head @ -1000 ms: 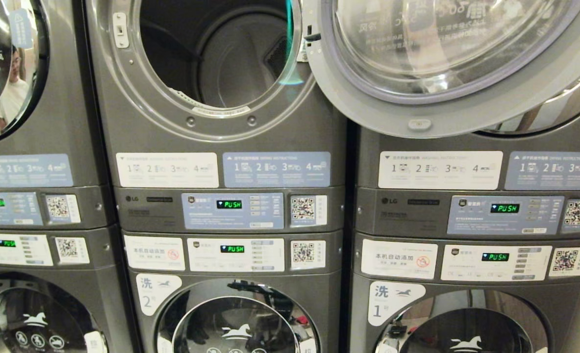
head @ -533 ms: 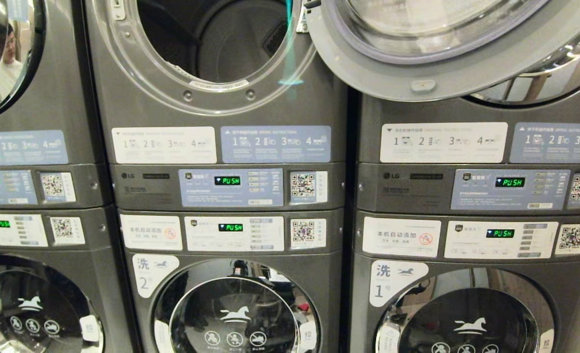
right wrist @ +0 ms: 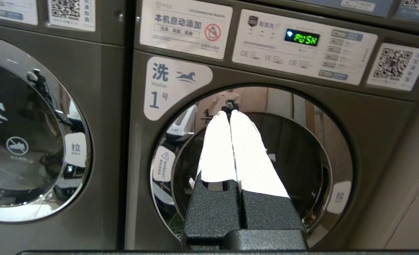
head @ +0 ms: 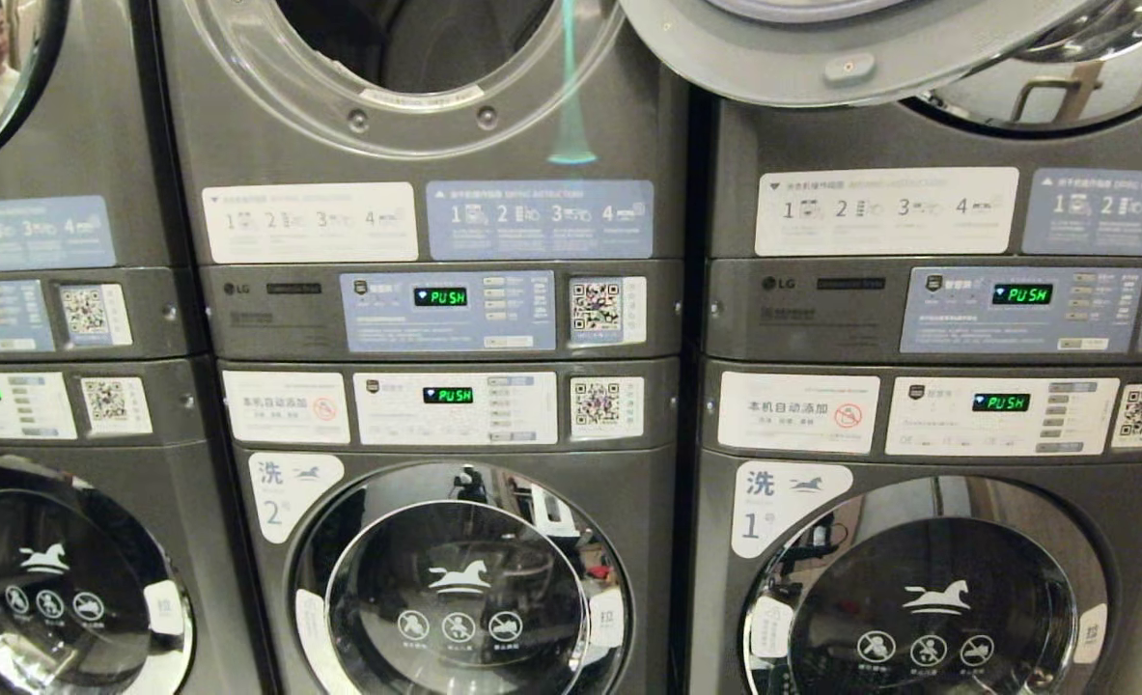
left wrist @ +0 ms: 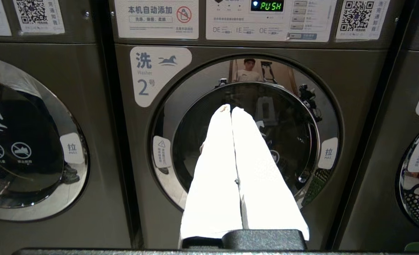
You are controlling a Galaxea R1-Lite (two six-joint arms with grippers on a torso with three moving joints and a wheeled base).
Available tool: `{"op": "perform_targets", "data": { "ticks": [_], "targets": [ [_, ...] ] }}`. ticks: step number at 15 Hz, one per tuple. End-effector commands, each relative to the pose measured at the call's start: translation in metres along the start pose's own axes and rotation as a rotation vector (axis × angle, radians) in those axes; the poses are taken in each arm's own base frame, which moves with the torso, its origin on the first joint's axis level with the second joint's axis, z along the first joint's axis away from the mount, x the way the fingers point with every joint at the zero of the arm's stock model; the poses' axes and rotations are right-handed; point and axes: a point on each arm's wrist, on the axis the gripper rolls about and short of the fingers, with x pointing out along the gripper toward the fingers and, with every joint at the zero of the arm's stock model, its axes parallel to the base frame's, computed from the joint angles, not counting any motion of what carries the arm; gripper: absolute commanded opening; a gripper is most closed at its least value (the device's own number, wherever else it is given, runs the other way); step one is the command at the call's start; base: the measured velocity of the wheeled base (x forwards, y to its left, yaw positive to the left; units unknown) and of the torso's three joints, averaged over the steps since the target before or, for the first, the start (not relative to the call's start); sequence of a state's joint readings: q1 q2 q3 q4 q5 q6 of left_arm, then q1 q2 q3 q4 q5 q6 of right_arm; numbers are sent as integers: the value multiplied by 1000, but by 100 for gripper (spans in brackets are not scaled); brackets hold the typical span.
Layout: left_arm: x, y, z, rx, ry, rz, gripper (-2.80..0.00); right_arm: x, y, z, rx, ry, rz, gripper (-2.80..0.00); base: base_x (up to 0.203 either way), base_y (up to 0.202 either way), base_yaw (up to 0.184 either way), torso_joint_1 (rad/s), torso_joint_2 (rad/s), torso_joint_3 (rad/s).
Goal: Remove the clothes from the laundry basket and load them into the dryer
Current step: Take the clothes out of the basket
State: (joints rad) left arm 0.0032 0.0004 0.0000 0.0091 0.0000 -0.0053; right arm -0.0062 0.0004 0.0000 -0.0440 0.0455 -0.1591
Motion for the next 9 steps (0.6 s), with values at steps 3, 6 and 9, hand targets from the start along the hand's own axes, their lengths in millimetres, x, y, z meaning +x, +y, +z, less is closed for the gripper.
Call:
{"op": "perform_targets", "data": {
  "ticks": [3,6,9],
  "targets": [
    [0,0,0,-1,0,1,-280,1,1,-5,-1,16,3,-280,0,0,0,4,-1,-8],
    [0,0,0,-1,0,1,-280,1,1,-5,-4,15,5,-280,0,0,0,0,0,0],
    [0,0,0,1,0,0,-280,1,1,-5,-1,17,2,-280,0,0,0,-51,92,89]
  ]
}}
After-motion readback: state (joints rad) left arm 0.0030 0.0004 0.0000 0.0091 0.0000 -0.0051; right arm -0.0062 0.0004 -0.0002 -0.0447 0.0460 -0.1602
